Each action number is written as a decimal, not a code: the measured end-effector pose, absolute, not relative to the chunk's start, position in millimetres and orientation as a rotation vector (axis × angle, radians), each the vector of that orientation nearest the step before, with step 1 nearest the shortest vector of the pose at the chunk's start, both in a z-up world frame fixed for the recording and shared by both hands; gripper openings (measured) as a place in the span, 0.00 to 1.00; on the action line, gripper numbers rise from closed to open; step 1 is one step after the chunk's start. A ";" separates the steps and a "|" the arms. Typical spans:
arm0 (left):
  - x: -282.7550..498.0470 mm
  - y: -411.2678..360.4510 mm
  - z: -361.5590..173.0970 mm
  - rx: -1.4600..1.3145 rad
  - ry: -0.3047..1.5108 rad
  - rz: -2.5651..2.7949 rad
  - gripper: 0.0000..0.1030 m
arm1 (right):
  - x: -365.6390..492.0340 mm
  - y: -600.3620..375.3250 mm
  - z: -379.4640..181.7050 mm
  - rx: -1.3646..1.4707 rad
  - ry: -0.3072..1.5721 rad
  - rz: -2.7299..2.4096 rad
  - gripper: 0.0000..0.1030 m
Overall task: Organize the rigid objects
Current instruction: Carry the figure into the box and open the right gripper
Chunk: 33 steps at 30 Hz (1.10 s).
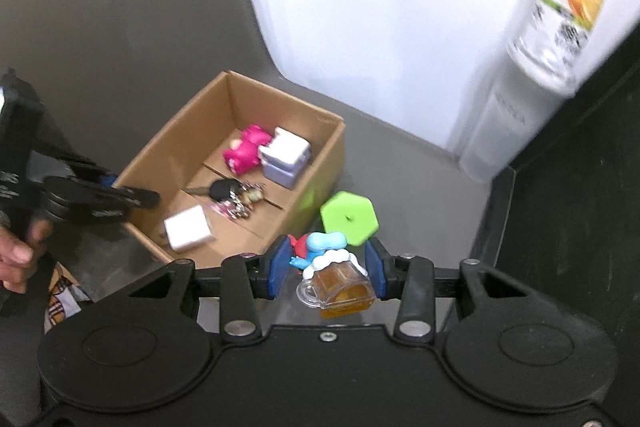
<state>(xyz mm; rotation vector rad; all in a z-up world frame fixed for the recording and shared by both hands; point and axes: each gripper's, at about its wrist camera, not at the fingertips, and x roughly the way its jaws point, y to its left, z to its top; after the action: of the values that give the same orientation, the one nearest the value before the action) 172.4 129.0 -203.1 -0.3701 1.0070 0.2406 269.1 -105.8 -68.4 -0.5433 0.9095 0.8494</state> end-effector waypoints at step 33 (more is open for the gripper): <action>171.7 131.0 -200.1 -0.358 1.001 0.234 0.15 | 249.1 -3.4 -114.0 -0.589 1.096 0.964 0.40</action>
<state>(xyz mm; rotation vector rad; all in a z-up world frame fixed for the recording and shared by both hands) 171.7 131.0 -200.1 -0.3581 1.0011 0.2342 249.1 -3.4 -114.0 -0.5893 1.0963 0.9644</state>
